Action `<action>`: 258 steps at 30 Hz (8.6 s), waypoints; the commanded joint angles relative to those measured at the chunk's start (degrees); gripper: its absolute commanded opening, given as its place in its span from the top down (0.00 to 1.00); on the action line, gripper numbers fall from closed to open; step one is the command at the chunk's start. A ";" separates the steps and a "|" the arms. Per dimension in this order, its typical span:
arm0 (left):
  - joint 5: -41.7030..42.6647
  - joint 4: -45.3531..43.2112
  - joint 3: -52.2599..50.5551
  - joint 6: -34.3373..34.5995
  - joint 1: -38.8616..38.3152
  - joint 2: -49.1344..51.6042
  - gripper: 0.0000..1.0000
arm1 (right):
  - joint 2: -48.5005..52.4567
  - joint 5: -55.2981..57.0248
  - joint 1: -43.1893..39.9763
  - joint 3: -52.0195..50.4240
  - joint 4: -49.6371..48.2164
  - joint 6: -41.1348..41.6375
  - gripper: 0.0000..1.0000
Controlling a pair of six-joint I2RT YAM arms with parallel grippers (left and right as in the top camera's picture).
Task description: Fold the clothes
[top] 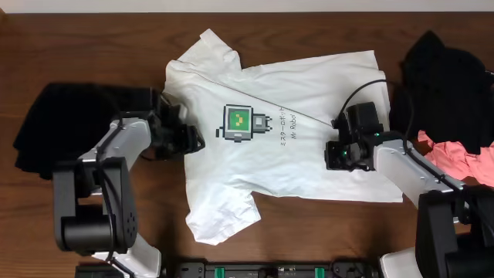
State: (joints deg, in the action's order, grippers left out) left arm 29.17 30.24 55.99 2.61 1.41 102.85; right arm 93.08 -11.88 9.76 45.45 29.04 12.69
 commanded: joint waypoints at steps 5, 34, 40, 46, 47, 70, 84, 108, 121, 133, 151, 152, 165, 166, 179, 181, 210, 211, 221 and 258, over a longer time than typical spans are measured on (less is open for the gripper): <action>-1.18 1.60 -0.81 -0.44 -1.86 2.54 0.85 | -0.07 8.59 0.33 -2.64 -0.15 6.47 0.92; -13.27 17.09 -0.46 0.15 12.46 -2.54 0.94 | -0.07 16.17 0.28 -4.37 1.42 11.52 0.93; -2.27 6.60 -0.48 -0.17 11.63 -2.93 0.56 | -0.07 16.15 0.28 -4.37 1.51 11.52 0.93; 1.95 1.49 -0.50 1.31 10.99 -2.86 0.27 | -0.07 16.11 0.28 -4.37 2.03 11.52 0.93; 1.95 1.03 -0.52 1.31 10.47 -2.82 0.26 | -0.07 15.93 0.28 -4.37 2.08 11.52 0.93; -4.24 6.23 0.96 0.98 9.09 0.57 0.94 | -0.07 15.96 0.28 -4.37 2.91 11.52 0.94; -9.38 13.16 4.50 -0.46 13.31 -6.78 0.90 | -0.07 15.98 0.28 -4.37 2.93 11.74 0.94; -7.32 10.91 4.13 -2.62 4.81 -4.72 0.43 | -0.07 15.98 0.28 -4.37 3.19 11.74 0.94; -15.21 19.67 6.10 -2.58 3.32 -2.82 0.94 | -0.07 15.98 0.28 -4.37 3.08 11.72 0.95; -20.65 30.84 19.47 -0.76 3.26 -7.56 0.88 | -0.07 16.02 0.28 -4.37 3.08 11.72 0.94; -11.39 17.84 0.59 -4.09 3.26 -5.70 0.57 | -0.07 16.00 0.28 -4.37 3.10 11.74 0.94; -10.78 17.79 0.22 -4.11 3.26 -5.70 0.57 | -0.07 16.00 0.28 -4.37 3.10 11.74 0.94; -7.72 15.52 -0.70 -4.35 0.44 -4.90 0.81 | -0.07 16.02 0.28 -4.37 2.91 11.74 0.94; -7.72 15.76 -0.70 -4.31 0.33 -4.90 0.89 | -0.07 16.00 0.28 -4.37 2.91 11.74 0.94; -17.38 33.42 14.84 -1.25 1.42 -7.30 0.94 | -0.07 16.00 0.28 -4.37 2.43 11.74 0.93; -17.99 35.69 17.92 -1.07 1.42 -7.50 0.93 | -0.07 16.00 0.28 -4.37 2.51 11.74 0.93; -15.04 7.89 11.52 3.41 0.98 -2.01 0.94 | -4.46 8.68 0.35 -0.28 0.63 1.18 0.98; -15.04 7.10 11.52 4.24 0.98 -1.55 0.94 | -6.16 7.74 0.35 1.22 0.57 1.16 0.98; -14.60 8.83 11.80 5.01 0.96 -1.84 0.94 | -7.34 -3.98 0.37 12.61 -10.19 -3.56 0.99; -14.60 31.36 19.26 5.64 -3.28 -29.62 0.85 | 40.89 1.60 -16.55 40.81 -17.03 -0.33 0.99</action>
State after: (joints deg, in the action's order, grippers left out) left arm 14.63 61.49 74.83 7.68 -1.63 73.49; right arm 129.75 -11.07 -3.20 86.91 10.44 14.33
